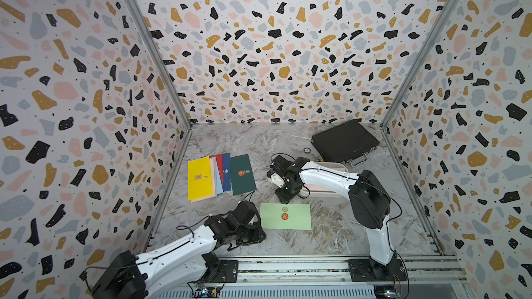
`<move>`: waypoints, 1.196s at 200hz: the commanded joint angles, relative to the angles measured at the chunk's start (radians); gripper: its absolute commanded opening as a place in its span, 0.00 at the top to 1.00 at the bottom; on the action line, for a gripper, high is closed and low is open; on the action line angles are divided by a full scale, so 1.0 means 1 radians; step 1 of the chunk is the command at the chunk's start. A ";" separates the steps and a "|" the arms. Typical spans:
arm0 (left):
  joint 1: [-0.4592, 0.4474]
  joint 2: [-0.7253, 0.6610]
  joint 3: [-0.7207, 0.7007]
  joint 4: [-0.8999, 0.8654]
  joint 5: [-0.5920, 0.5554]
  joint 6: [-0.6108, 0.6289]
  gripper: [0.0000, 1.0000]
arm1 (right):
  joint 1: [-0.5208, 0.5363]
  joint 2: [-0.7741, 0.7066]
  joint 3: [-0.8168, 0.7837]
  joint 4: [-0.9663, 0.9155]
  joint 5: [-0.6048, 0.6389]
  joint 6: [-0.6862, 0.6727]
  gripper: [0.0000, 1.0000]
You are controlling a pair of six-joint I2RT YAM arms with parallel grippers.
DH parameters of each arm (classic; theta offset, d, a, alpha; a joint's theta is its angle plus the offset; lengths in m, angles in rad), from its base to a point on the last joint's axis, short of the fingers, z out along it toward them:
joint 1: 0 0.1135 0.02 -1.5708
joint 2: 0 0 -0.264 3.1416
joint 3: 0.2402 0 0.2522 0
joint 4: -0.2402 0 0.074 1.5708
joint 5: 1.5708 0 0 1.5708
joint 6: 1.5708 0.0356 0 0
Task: Put the sealed envelopes into the storage box
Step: Adjust the envelope at the center of the board.
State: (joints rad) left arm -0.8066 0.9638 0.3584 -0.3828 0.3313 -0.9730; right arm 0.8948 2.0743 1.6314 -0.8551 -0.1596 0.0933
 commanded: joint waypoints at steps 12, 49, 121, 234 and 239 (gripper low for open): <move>-0.020 0.118 0.018 0.188 -0.007 -0.060 0.73 | -0.010 0.034 0.069 -0.103 -0.015 -0.086 0.57; -0.020 0.234 0.044 0.221 -0.059 -0.039 0.73 | -0.023 0.069 0.056 -0.104 -0.031 -0.071 0.57; 0.021 0.282 0.083 0.150 -0.165 -0.013 0.71 | -0.023 0.020 -0.111 -0.052 -0.149 -0.018 0.58; 0.274 0.310 0.243 -0.013 -0.160 0.218 0.65 | -0.022 -0.209 -0.392 0.218 -0.327 0.327 0.60; 0.273 0.297 0.239 -0.022 -0.156 0.216 0.65 | -0.022 -0.211 -0.391 0.211 -0.287 0.342 0.60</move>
State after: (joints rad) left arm -0.5381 1.3029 0.5724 -0.3222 0.1864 -0.8158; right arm 0.8673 1.9217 1.2453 -0.6853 -0.5079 0.3206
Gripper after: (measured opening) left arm 0.342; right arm 0.406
